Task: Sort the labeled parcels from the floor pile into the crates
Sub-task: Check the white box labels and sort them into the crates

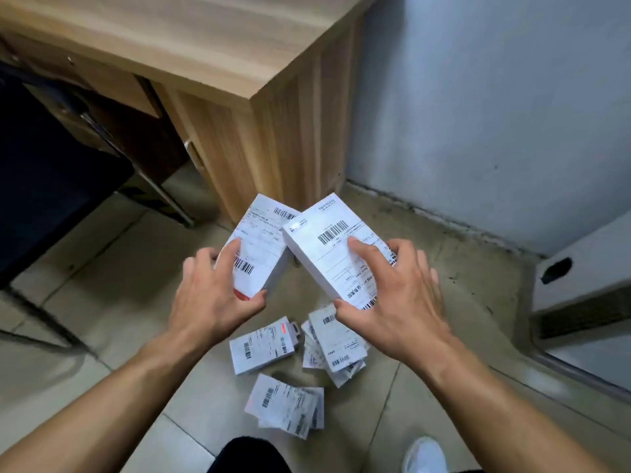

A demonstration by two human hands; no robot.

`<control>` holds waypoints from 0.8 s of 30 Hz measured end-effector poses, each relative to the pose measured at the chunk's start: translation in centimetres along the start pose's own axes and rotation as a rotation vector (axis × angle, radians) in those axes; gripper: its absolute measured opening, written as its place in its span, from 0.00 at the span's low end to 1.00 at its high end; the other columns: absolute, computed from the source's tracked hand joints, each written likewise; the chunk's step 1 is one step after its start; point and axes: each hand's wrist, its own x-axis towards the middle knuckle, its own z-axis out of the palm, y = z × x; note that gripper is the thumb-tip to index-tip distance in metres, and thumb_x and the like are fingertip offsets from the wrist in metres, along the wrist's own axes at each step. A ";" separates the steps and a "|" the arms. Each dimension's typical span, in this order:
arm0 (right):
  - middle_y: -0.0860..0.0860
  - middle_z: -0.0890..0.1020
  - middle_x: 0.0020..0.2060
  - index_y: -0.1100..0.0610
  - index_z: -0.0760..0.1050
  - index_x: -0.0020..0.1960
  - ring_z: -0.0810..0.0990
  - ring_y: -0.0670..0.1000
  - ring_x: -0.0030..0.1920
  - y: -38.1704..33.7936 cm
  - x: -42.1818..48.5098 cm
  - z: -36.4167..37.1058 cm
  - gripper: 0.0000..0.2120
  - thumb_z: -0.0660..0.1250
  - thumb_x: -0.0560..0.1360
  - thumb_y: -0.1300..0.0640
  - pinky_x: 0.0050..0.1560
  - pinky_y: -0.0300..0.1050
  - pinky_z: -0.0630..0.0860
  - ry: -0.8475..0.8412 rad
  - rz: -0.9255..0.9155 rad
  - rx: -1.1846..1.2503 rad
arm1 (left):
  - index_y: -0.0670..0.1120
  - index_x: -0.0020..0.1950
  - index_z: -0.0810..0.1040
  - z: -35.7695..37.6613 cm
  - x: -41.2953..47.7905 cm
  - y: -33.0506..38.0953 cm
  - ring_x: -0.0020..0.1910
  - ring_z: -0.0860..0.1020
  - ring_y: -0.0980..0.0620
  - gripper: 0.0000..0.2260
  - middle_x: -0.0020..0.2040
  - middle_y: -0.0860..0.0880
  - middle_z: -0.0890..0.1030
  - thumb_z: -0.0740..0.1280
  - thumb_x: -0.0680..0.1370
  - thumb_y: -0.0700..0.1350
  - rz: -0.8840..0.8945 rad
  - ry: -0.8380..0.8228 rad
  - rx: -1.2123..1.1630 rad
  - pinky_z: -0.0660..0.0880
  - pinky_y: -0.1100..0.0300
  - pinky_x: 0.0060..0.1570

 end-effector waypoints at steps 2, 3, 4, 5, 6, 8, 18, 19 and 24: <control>0.47 0.64 0.62 0.34 0.59 0.75 0.65 0.53 0.62 -0.3 0.1 -4.5 0.43 0.62 0.60 0.30 0.60 0.50 0.63 0.016 0.010 -0.010 | 0.55 0.78 0.62 -3.6 0.0 2.0 0.59 0.68 0.45 0.43 0.61 0.48 0.70 0.72 0.66 0.66 0.016 -0.019 -0.005 0.75 0.51 0.50; 0.47 0.64 0.62 0.35 0.60 0.74 0.65 0.53 0.61 -0.5 -0.1 -7.1 0.43 0.62 0.60 0.30 0.60 0.51 0.64 0.027 0.019 -0.009 | 0.55 0.78 0.62 -5.8 -0.1 3.1 0.59 0.68 0.45 0.44 0.61 0.48 0.70 0.70 0.65 0.67 0.030 -0.025 -0.007 0.75 0.51 0.50; 0.47 0.64 0.61 0.35 0.59 0.74 0.65 0.52 0.61 -0.8 -0.4 -9.6 0.43 0.63 0.60 0.30 0.61 0.51 0.64 0.034 0.031 -0.006 | 0.55 0.78 0.62 -8.3 -0.2 4.2 0.58 0.68 0.45 0.44 0.61 0.48 0.70 0.69 0.65 0.68 0.049 -0.020 -0.009 0.75 0.51 0.51; 0.47 0.64 0.61 0.34 0.59 0.74 0.64 0.52 0.62 -1.2 -0.7 -12.2 0.42 0.63 0.61 0.30 0.61 0.51 0.64 0.035 0.048 -0.001 | 0.55 0.78 0.62 -10.9 -0.3 5.3 0.59 0.67 0.46 0.44 0.61 0.48 0.70 0.68 0.64 0.68 0.065 -0.018 -0.011 0.75 0.51 0.51; 0.47 0.64 0.61 0.34 0.59 0.74 0.64 0.52 0.62 -1.6 -1.1 -14.8 0.42 0.64 0.61 0.30 0.61 0.51 0.64 0.041 0.068 0.003 | 0.55 0.78 0.62 -13.5 -0.4 6.4 0.59 0.67 0.46 0.44 0.61 0.49 0.70 0.68 0.65 0.68 0.079 -0.018 -0.012 0.75 0.51 0.52; 0.46 0.65 0.61 0.34 0.59 0.74 0.65 0.52 0.62 -2.8 -2.0 -20.2 0.42 0.65 0.61 0.31 0.61 0.51 0.64 0.064 0.102 0.002 | 0.56 0.79 0.61 -19.0 -0.5 8.7 0.60 0.67 0.47 0.44 0.62 0.49 0.69 0.70 0.66 0.67 0.107 -0.020 -0.004 0.74 0.51 0.52; 0.47 0.67 0.61 0.35 0.62 0.74 0.67 0.53 0.61 -12.5 -10.4 -43.1 0.42 0.63 0.60 0.29 0.62 0.53 0.68 0.259 0.220 -0.005 | 0.57 0.77 0.61 -44.2 -4.4 17.6 0.61 0.68 0.43 0.44 0.61 0.47 0.69 0.62 0.63 0.71 0.289 0.007 -0.039 0.72 0.48 0.60; 0.47 0.67 0.61 0.35 0.62 0.74 0.67 0.53 0.61 -13.3 -11.6 -44.8 0.42 0.62 0.60 0.29 0.62 0.53 0.68 0.274 0.239 -0.006 | 0.57 0.77 0.61 -46.2 -5.1 18.1 0.61 0.68 0.43 0.44 0.61 0.47 0.69 0.62 0.63 0.71 0.312 0.011 -0.039 0.73 0.48 0.60; 0.48 0.68 0.61 0.35 0.63 0.73 0.68 0.54 0.60 -16.6 -17.6 -51.3 0.42 0.61 0.59 0.29 0.63 0.54 0.70 0.375 0.329 0.016 | 0.57 0.76 0.62 -53.5 -8.9 20.2 0.59 0.69 0.44 0.44 0.59 0.47 0.69 0.60 0.63 0.72 0.436 0.043 -0.089 0.73 0.50 0.56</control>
